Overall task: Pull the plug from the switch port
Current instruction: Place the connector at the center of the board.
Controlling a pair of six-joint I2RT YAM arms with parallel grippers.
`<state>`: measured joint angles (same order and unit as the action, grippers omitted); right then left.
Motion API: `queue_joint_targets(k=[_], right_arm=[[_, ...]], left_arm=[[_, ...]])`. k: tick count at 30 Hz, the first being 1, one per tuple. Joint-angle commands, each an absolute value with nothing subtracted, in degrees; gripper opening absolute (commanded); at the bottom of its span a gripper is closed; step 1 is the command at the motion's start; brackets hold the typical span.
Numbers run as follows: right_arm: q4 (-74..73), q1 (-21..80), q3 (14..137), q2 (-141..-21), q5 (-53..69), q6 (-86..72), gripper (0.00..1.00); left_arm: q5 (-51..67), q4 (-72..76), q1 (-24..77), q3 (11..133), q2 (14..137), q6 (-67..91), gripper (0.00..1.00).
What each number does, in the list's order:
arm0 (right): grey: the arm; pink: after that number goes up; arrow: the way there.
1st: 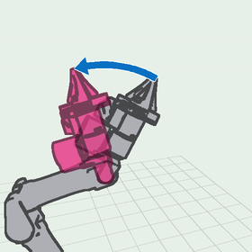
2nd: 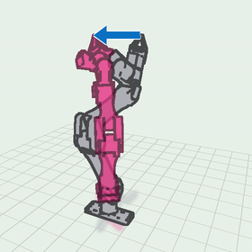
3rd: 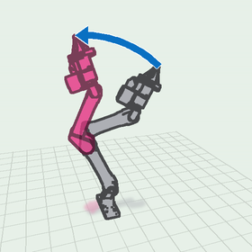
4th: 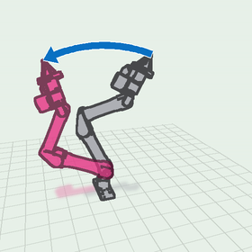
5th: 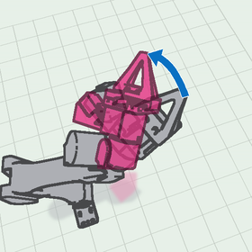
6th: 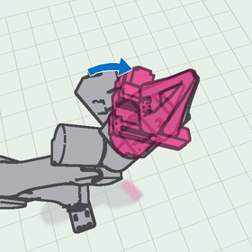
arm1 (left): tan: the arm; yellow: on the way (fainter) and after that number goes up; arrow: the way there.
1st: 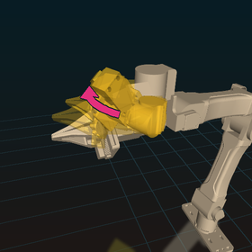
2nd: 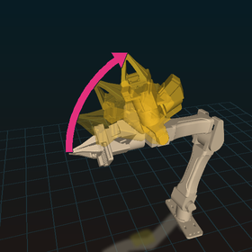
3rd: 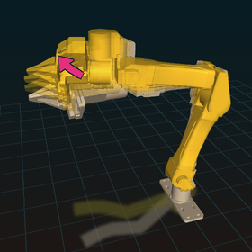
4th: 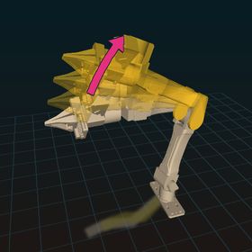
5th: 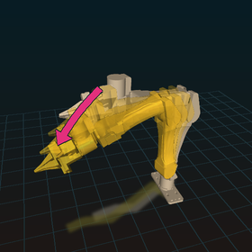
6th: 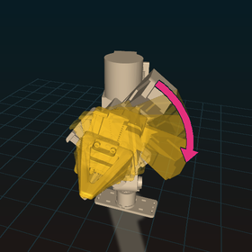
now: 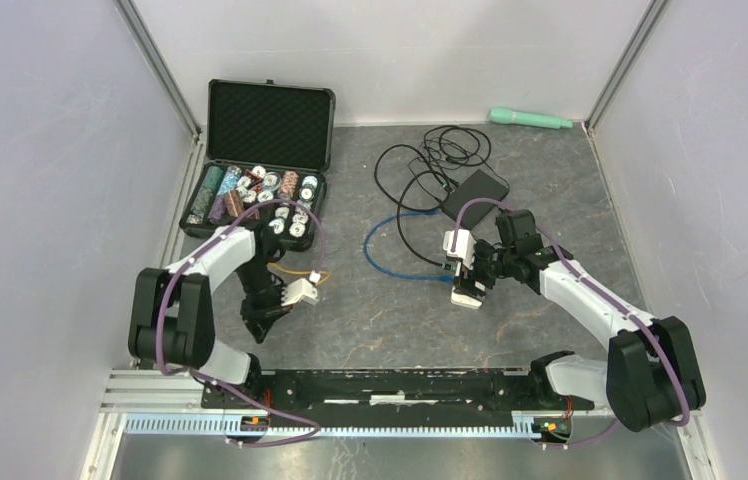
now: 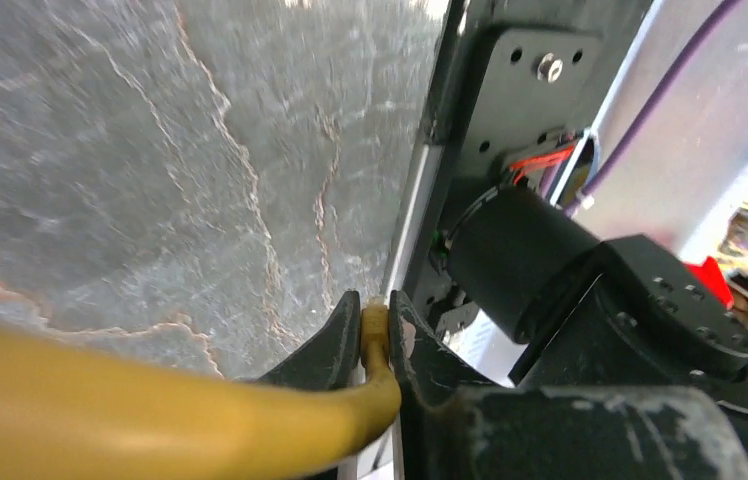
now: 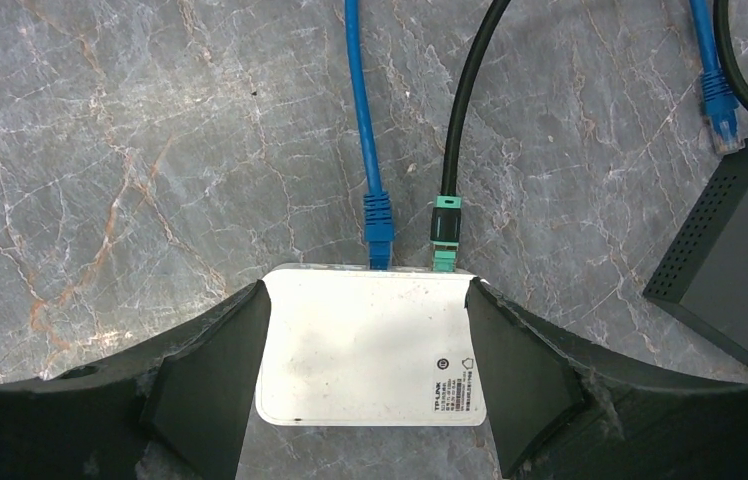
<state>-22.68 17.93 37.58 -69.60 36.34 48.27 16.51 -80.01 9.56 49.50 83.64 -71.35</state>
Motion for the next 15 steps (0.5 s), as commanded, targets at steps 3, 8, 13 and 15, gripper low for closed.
queue_joint_targets(k=[3, 8, 13, 15], right_arm=[[-20.98, 17.71, 37.25, -70.30, 35.99, 49.89, 0.79], [-20.92, 17.71, 37.11, -70.50, 35.86, 50.16, 0.79], [-21.01, 17.75, 37.22, -71.35, 35.85, 50.44, 0.79], [-21.26, 17.71, 37.31, -71.56, 35.78, 50.53, 0.79]], left_arm=[[4.76, -80.21, 1.39, 51.26, 90.74, -80.04, 0.07], [0.40, -77.31, -5.78, 54.64, 94.36, -81.82, 0.10], [-4.75, -73.88, -7.83, 53.61, 96.83, -81.21, 0.20], [-6.24, -72.14, -8.32, 53.01, 97.24, -81.14, 0.25]])
